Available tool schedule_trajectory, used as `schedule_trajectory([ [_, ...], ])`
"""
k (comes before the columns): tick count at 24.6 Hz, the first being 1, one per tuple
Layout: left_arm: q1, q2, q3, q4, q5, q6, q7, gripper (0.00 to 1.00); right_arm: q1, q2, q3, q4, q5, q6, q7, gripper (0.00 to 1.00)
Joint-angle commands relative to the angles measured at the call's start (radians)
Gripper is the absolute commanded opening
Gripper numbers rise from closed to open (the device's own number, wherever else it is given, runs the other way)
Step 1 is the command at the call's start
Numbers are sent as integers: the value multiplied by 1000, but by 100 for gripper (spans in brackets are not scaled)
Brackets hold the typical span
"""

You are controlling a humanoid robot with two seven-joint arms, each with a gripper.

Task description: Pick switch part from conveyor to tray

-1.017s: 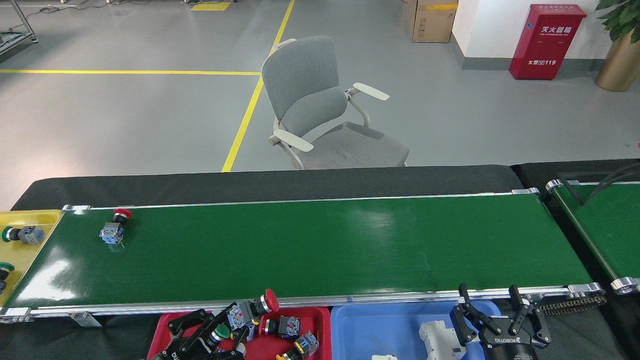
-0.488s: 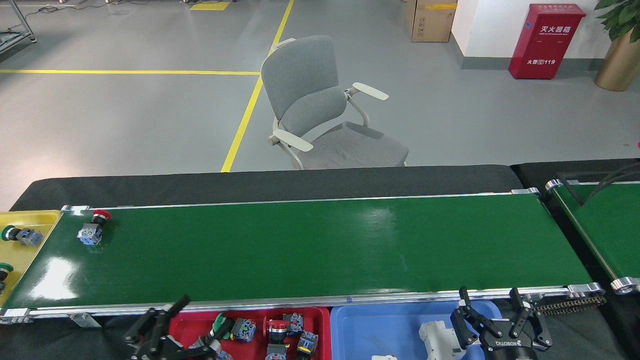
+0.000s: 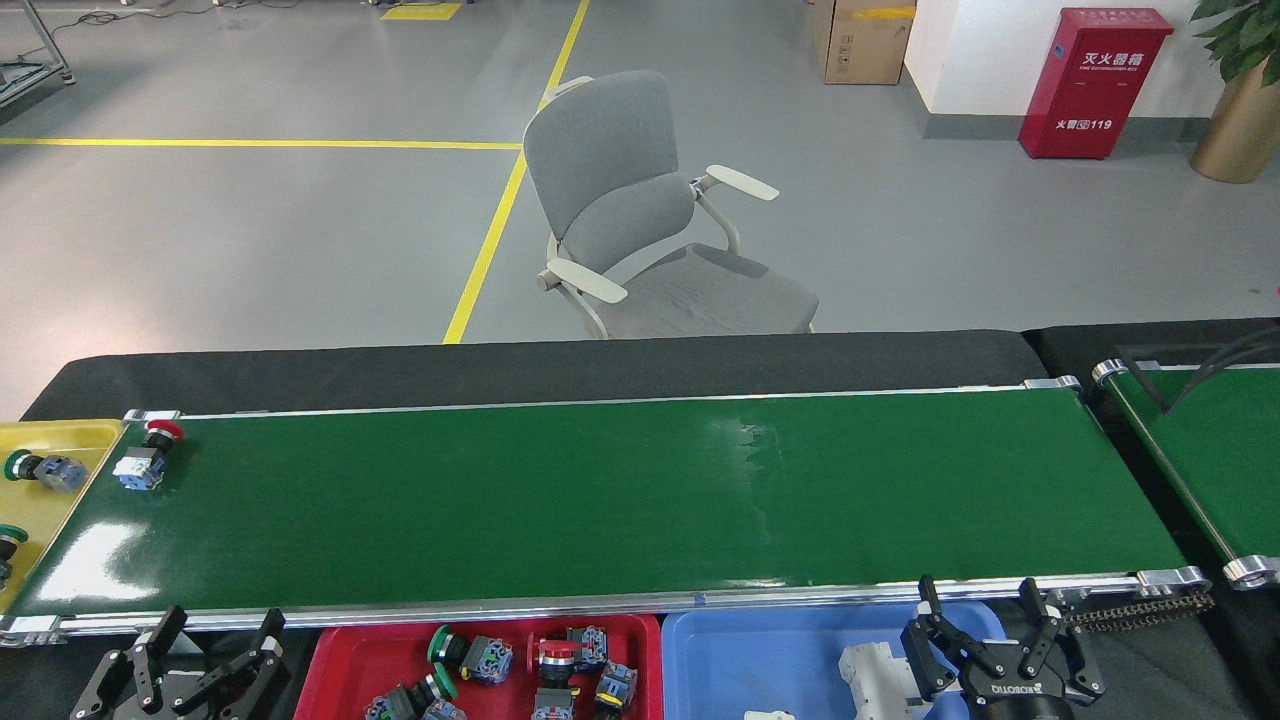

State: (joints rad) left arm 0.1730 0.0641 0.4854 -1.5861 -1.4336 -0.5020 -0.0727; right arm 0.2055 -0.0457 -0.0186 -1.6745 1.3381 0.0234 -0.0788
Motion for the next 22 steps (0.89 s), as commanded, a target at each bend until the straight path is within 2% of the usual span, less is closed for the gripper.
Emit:
schedule_trajectory([
  [1,-9,14,5,-8,16,13,1,100,-2,-3,-3,-16,1,1,-1,99],
  [12,-7,22,9,-17,25,13,1,100,54,-2,-3,-76,1,0,-1,99],
  [22,-6,22,12,-22,29,14,2,100,51,-2,-3,-76,1,0,2,99],
])
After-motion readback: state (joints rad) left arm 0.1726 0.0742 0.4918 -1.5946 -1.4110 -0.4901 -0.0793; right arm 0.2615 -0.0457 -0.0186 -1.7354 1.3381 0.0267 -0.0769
